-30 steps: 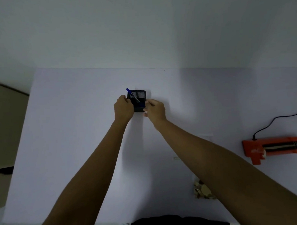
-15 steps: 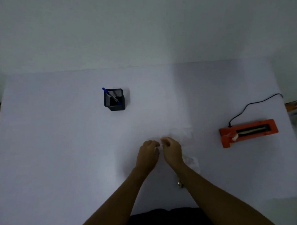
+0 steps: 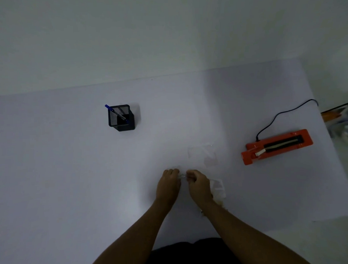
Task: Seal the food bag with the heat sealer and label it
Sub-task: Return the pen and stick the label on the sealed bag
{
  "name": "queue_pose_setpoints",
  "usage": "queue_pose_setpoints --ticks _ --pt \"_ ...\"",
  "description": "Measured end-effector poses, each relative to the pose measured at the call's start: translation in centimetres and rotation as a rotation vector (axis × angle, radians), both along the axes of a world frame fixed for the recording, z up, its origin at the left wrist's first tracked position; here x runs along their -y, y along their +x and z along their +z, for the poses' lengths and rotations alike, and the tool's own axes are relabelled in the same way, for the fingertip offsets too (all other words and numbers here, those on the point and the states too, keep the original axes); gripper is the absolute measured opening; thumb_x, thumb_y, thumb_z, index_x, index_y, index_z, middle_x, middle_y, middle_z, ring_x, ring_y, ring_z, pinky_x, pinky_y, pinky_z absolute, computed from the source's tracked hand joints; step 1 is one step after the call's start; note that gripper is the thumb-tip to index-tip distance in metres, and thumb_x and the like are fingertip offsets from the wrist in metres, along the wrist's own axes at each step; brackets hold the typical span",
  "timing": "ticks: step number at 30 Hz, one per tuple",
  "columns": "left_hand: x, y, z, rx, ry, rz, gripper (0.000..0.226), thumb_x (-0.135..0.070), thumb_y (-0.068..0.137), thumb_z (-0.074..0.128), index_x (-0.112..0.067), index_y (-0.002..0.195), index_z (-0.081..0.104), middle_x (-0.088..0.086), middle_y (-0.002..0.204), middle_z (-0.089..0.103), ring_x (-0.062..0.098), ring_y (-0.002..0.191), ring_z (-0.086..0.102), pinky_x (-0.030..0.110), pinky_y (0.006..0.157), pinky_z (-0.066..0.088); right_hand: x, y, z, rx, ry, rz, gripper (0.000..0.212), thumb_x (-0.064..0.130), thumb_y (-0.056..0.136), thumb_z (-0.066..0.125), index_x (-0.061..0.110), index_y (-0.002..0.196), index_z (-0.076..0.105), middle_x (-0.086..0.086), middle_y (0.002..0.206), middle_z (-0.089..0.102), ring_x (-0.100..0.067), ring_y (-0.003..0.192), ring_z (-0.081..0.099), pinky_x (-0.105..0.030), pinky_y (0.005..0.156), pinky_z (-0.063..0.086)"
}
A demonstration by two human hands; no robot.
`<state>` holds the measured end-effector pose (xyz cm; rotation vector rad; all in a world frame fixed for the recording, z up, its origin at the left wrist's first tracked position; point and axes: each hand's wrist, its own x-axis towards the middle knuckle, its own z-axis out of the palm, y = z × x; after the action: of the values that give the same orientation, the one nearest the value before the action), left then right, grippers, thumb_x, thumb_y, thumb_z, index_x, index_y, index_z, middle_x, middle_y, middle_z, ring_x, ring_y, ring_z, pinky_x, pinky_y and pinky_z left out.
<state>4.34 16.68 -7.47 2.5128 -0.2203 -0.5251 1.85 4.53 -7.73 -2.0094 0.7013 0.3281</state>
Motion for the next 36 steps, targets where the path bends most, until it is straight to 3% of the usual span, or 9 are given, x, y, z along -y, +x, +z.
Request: queue_pose_setpoints --ticks 11,20,26,31,36 --pt "-0.1 0.1 -0.7 -0.011 0.046 0.01 0.008 -0.012 0.092 0.056 -0.009 0.089 0.063 0.009 0.089 0.065 0.023 0.084 0.06 0.03 0.065 0.048 0.2 1.1 -0.5 -0.069 0.123 -0.044 0.026 0.0 0.087 0.063 0.009 0.111 0.068 -0.009 0.1 0.072 -0.022 0.095 0.068 -0.038 0.091 0.056" --pt "-0.7 0.4 -1.2 -0.047 0.009 0.037 0.011 -0.016 0.093 0.057 -0.007 0.093 0.063 0.011 0.092 0.065 0.024 0.086 0.059 0.036 0.07 0.052 -0.1 3.0 0.0 -0.085 0.053 0.082 0.026 -0.005 0.078 0.065 0.009 0.099 0.07 -0.002 0.083 0.068 -0.016 0.08 0.065 -0.021 0.078 0.051" --pt "-1.1 0.6 -1.1 -0.036 0.011 -0.025 0.015 -0.02 0.094 0.055 -0.013 0.106 0.062 0.006 0.097 0.064 0.021 0.088 0.059 0.032 0.071 0.054 -0.7 3.4 0.1 -0.069 0.024 0.127 0.017 0.003 0.083 0.066 0.008 0.098 0.071 -0.008 0.092 0.072 -0.016 0.083 0.065 -0.024 0.077 0.053" --pt "-1.7 1.2 0.1 0.012 -0.055 -0.039 0.02 -0.013 0.096 0.053 -0.012 0.112 0.065 0.007 0.102 0.066 0.02 0.09 0.061 0.03 0.077 0.053 -0.7 3.8 1.4 -0.032 0.046 0.133 0.015 0.007 0.085 0.068 0.008 0.1 0.07 -0.006 0.089 0.071 -0.015 0.08 0.065 -0.012 0.068 0.046" --pt "-2.3 2.6 4.5 0.007 -0.271 0.085 0.012 -0.013 0.094 0.057 -0.016 0.098 0.068 -0.002 0.089 0.071 0.007 0.079 0.063 0.018 0.073 0.051 -0.3 5.0 5.1 0.007 0.206 0.051 0.015 0.008 0.083 0.07 0.013 0.097 0.069 -0.004 0.083 0.072 -0.017 0.078 0.07 -0.024 0.071 0.055"
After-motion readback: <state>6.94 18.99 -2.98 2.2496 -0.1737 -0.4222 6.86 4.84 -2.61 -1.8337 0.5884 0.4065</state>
